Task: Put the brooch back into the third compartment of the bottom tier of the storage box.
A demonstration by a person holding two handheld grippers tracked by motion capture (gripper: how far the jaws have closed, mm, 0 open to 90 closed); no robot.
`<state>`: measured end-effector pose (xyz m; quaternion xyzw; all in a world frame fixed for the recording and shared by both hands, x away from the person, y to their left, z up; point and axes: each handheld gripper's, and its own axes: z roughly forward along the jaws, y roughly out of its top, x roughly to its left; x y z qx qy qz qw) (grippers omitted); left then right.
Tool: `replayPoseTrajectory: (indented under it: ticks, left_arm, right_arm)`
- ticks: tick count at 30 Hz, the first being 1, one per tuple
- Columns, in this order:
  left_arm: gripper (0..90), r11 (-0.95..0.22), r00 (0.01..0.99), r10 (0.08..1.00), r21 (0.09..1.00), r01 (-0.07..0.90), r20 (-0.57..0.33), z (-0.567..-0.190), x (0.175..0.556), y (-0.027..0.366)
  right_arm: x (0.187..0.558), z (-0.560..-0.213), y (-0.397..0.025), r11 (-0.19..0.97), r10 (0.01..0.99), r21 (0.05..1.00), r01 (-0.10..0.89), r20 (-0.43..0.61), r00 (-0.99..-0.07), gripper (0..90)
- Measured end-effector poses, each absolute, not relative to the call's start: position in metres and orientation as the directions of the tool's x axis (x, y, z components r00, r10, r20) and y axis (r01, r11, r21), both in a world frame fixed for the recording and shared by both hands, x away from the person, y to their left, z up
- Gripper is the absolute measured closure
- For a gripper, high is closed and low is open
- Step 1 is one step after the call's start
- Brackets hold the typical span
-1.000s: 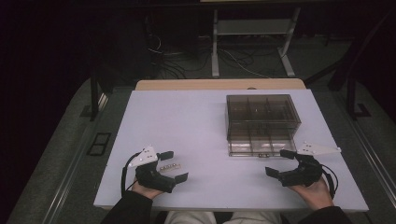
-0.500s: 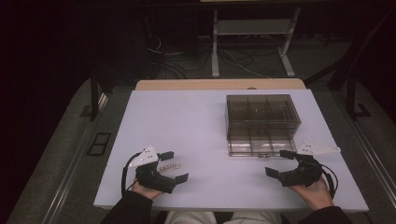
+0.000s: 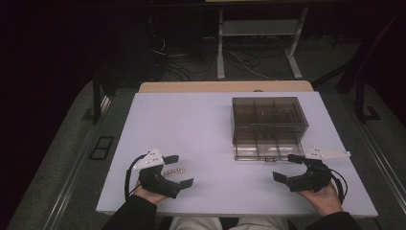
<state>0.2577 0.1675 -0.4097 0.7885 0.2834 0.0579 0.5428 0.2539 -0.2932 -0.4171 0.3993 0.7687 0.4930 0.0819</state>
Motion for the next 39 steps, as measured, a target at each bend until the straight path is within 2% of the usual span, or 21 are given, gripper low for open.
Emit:
replayPoseTrajectory:
  ticks: [39]
  left_arm:
    - [0.0, -0.383, 0.834, 0.524, 0.825, 0.415, -0.176, -0.386, 0.283, 0.184]
  right_arm:
    - [0.254, -0.418, -0.292, 0.214, 0.691, 0.818, 0.534, 0.26, -0.675, 0.3]
